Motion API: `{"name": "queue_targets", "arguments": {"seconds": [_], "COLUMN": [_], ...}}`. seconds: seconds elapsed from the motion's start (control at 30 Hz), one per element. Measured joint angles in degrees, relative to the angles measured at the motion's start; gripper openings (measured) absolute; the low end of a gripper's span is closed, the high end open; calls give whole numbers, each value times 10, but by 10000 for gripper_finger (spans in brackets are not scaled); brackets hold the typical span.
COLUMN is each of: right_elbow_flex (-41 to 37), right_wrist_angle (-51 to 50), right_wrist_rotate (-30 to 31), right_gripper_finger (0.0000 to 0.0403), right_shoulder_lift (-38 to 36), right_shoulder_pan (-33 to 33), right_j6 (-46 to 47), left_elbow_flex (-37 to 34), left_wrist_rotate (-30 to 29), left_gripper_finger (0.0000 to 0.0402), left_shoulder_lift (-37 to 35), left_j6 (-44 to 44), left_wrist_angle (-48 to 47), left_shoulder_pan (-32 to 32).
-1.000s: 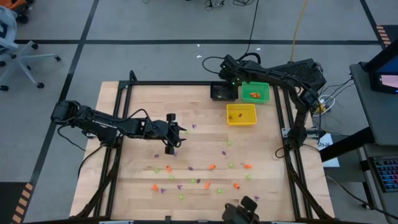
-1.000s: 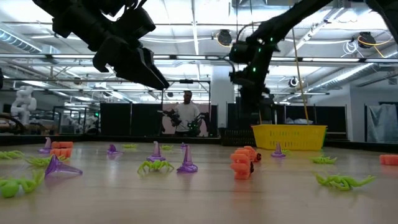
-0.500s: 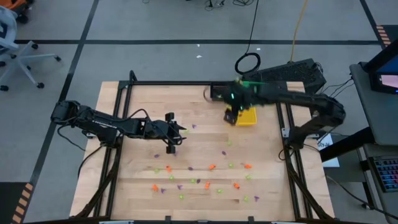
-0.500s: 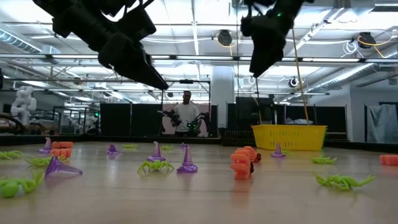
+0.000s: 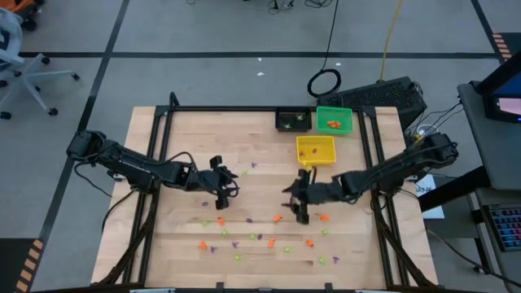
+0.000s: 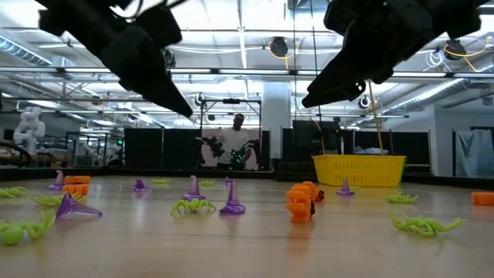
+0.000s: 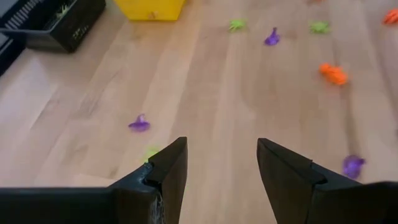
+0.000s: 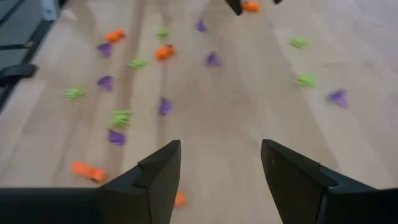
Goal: Sort Halloween decoration
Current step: Put the violet witch hat toy into the yellow basket
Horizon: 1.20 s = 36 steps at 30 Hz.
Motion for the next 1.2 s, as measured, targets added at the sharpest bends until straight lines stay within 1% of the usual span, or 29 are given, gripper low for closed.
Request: {"name": "queue_targets", "arguments": {"seconds": [0.1, 0.2, 0.3, 0.4, 0.47, 0.53, 0.63, 0.73, 0.77, 0.8, 0.87, 0.93, 1.07, 1.13, 1.2], "right_elbow_flex": [7, 19, 24, 24, 24, 24, 24, 24, 24, 24, 24, 24, 24, 24, 24], "right_wrist_angle": [13, 17, 21, 27, 27, 22, 24, 34, 37, 38, 44, 44, 43, 43, 43], "right_wrist_rotate": [37, 72, 86, 89, 87, 86, 85, 86, 86, 85, 84, 84, 83, 83, 83], "right_gripper_finger": [208, 208, 208, 208, 208, 208, 208, 208, 208, 208, 208, 208, 208, 208, 208], "right_shoulder_lift": [28, 55, 73, 80, 83, 84, 81, 80, 80, 80, 81, 82, 83, 83, 83], "right_shoulder_pan": [24, 32, 22, 6, -1, -3, -3, -6, -7, -9, -12, -12, -15, -17, -21], "right_j6": [11, 9, -3, -20, -49, -97, -163, -205, -215, -222, -227, -230, -247, -262, -266], "left_elbow_flex": [0, 0, 0, 0, 0, 0, 0, 0, 1, 1, 9, 21, 52, 69, 89], "left_wrist_rotate": [-19, -23, -36, -76, -105, -131, -134, -107, -87, -61, 12, 57, 105, 131, 141], "left_gripper_finger": [189, 189, 189, 189, 189, 189, 189, 189, 189, 189, 184, 173, 148, 142, 141], "left_shoulder_lift": [0, 0, 0, 0, 0, 0, 0, 3, 7, 10, 23, 43, 100, 128, 156], "left_j6": [-8, 7, 19, 33, 50, 53, 57, 69, 70, 73, 74, 80, 114, 126, 131], "left_wrist_angle": [10, 24, 31, 30, 32, 36, 48, 63, 69, 70, 69, 72, 71, 69, 69], "left_shoulder_pan": [-24, -33, -35, -29, -21, -9, 22, 60, 76, 93, 128, 158, 204, 219, 229]}}
